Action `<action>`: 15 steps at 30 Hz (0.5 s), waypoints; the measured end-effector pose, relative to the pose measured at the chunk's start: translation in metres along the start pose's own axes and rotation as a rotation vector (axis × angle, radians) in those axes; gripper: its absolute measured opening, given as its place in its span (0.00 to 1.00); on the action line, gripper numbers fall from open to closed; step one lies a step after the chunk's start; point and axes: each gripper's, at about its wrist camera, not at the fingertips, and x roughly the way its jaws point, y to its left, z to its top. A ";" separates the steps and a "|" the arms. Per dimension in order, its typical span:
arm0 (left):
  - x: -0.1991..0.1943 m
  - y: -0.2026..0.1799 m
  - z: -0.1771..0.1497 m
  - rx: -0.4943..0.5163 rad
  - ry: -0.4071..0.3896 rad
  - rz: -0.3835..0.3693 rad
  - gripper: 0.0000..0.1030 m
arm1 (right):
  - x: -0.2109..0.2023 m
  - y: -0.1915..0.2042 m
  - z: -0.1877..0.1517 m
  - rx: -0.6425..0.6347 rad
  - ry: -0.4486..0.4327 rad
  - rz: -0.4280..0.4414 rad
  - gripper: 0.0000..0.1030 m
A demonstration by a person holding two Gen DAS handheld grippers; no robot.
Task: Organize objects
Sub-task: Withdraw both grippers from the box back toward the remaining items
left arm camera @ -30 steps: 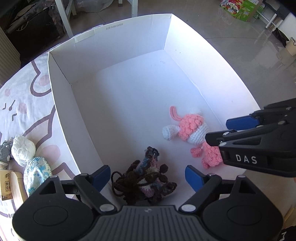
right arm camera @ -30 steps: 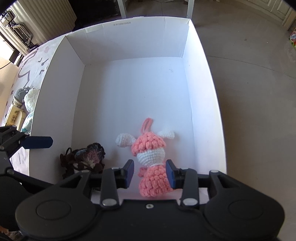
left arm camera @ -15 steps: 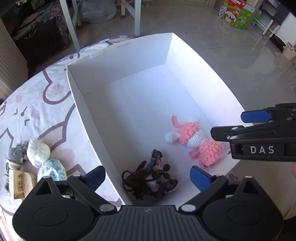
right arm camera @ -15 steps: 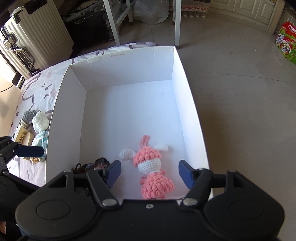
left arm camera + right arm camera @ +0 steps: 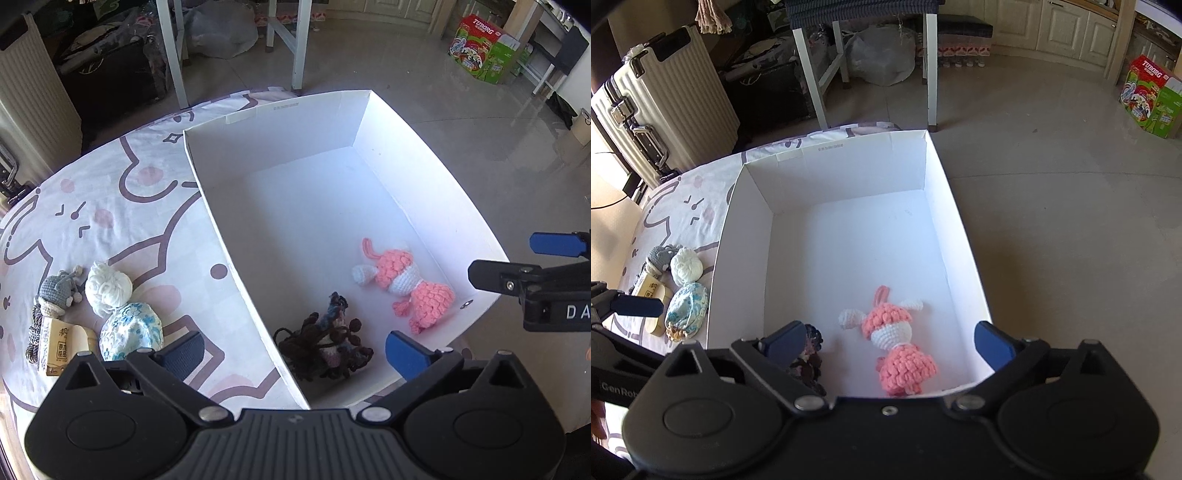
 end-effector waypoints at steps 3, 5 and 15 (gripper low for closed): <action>-0.006 0.005 -0.005 -0.007 -0.011 -0.004 1.00 | -0.006 -0.002 -0.007 0.013 -0.013 -0.014 0.98; -0.008 0.008 -0.007 -0.010 -0.015 -0.007 1.00 | -0.010 -0.003 -0.011 0.027 -0.020 -0.016 0.98; -0.019 0.015 -0.019 -0.028 -0.040 -0.019 1.00 | -0.020 -0.007 -0.034 0.072 -0.021 -0.053 1.00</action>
